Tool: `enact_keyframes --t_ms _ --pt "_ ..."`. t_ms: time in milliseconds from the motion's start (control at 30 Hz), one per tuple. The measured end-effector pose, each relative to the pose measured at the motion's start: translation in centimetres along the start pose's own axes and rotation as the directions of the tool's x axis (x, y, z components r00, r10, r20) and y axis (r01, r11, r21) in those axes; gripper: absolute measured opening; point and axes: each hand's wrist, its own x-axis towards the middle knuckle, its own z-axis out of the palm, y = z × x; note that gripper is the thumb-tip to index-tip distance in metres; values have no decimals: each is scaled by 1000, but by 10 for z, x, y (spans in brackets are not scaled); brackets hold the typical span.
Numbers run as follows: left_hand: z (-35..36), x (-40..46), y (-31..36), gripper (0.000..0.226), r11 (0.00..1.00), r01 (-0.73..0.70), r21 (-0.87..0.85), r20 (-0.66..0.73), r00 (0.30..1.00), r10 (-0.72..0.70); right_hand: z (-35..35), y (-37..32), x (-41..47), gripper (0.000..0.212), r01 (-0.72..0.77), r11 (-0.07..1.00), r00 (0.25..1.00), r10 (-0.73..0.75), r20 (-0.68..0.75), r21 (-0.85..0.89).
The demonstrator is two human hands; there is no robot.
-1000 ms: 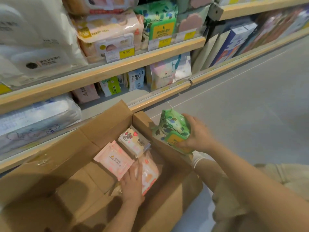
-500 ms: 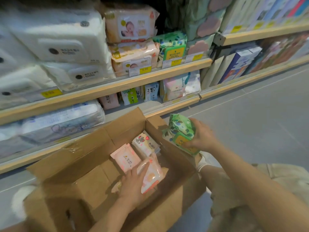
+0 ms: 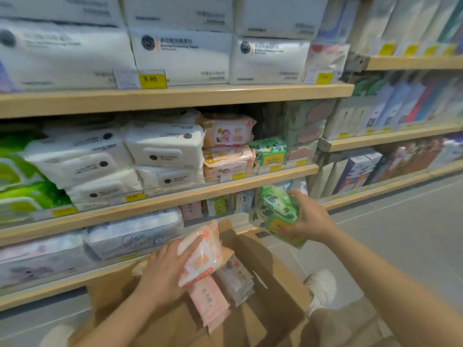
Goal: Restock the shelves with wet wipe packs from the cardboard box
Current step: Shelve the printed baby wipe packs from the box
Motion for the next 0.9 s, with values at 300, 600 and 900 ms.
enact_keyframes --t_ms 300,600,900 --pt "-51 76 -36 105 998 -28 48 -178 983 36 -51 -29 104 98 203 925 953 -262 -155 -320" --pt "-58 169 -19 98 984 -156 88 -245 954 173 -86 -36 232 89 243 819 939 -333 -87 -520" --pt "-55 182 -18 104 982 -163 93 -271 945 182 -44 -65 226 91 194 941 939 -260 -226 -277"
